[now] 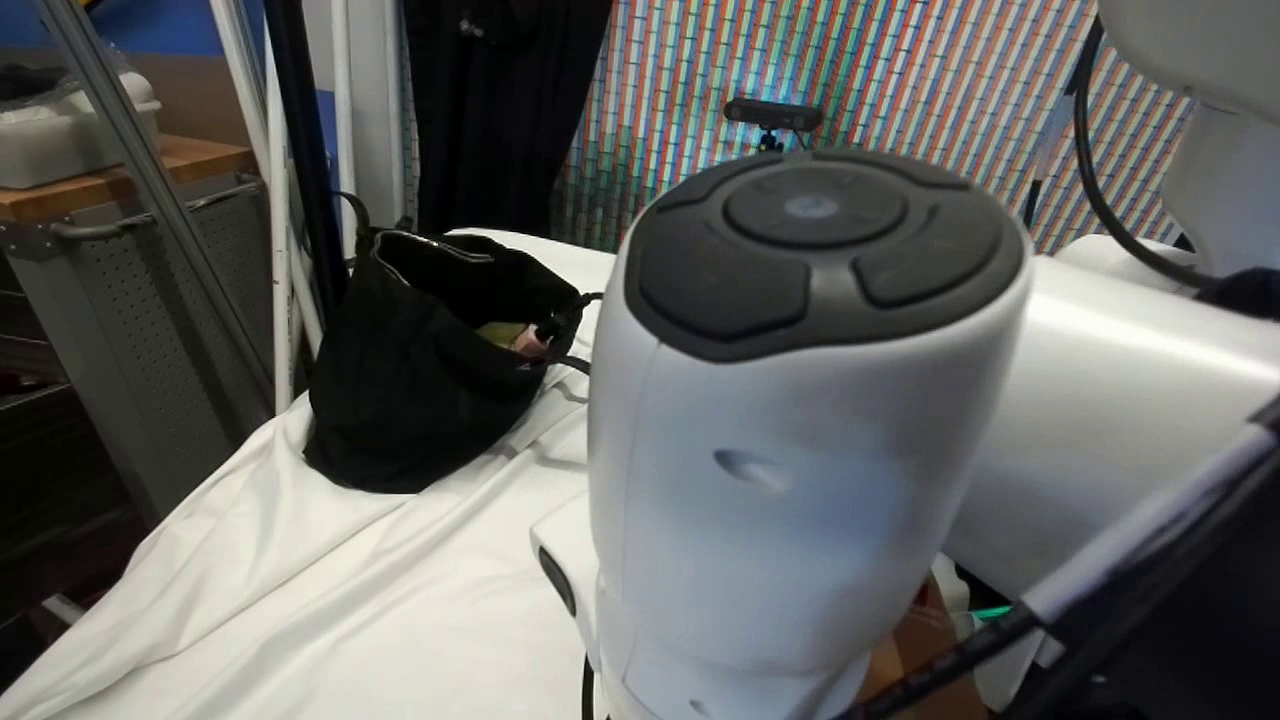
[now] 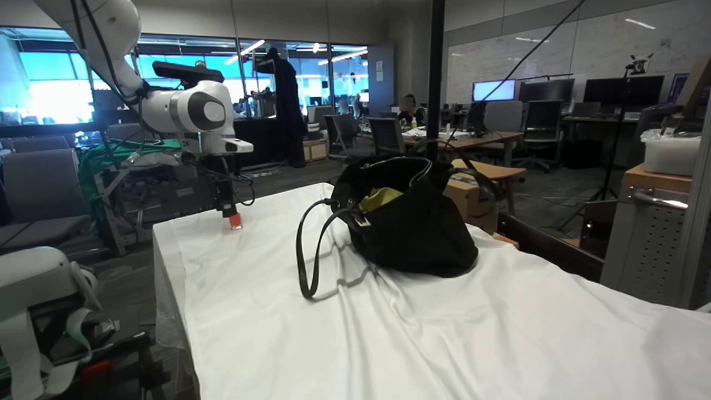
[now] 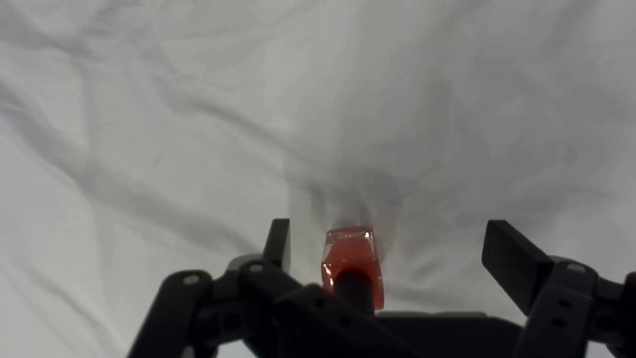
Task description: Put all the nail polish bottles into the bag
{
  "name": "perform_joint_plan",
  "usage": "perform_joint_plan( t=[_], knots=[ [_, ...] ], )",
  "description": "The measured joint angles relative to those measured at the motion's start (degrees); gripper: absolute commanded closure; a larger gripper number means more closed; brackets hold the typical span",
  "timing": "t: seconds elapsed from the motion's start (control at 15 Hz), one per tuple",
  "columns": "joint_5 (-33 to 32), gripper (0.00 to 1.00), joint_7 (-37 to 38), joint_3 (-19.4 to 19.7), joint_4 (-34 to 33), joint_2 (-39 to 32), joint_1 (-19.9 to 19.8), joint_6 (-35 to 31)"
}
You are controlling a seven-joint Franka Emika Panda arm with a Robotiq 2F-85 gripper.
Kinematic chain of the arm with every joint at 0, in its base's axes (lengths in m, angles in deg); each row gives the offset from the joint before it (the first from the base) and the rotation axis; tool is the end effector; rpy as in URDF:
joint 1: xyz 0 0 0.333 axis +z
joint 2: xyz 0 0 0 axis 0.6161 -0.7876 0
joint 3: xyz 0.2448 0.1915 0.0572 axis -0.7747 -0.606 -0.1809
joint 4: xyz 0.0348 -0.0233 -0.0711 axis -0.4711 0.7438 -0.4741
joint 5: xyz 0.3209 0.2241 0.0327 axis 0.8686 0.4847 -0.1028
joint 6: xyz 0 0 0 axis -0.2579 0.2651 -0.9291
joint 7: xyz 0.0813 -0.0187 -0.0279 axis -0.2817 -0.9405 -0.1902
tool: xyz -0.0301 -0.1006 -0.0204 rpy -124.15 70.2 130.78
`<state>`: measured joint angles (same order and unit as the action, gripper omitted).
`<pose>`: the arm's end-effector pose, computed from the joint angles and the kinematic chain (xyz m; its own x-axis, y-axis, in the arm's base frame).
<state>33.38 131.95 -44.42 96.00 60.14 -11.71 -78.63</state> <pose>0.4441 0.3868 0.2845 0.9955 0.0273 -0.0909 0.0356 -0.9952 0.0915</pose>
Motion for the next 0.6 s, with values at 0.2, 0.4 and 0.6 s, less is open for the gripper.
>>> perform_joint_plan(
  t=[0.2,0.4,0.6],
  knots=[
    [0.61,0.0,-1.99,0.06,0.37,0.11,-0.86,-0.56],
    [1.86,0.0,-4.27,0.07,0.72,0.17,-1.41,-1.34],
    [2.71,0.0,-5.82,0.06,1.24,0.22,-1.43,-2.22]
  ],
)
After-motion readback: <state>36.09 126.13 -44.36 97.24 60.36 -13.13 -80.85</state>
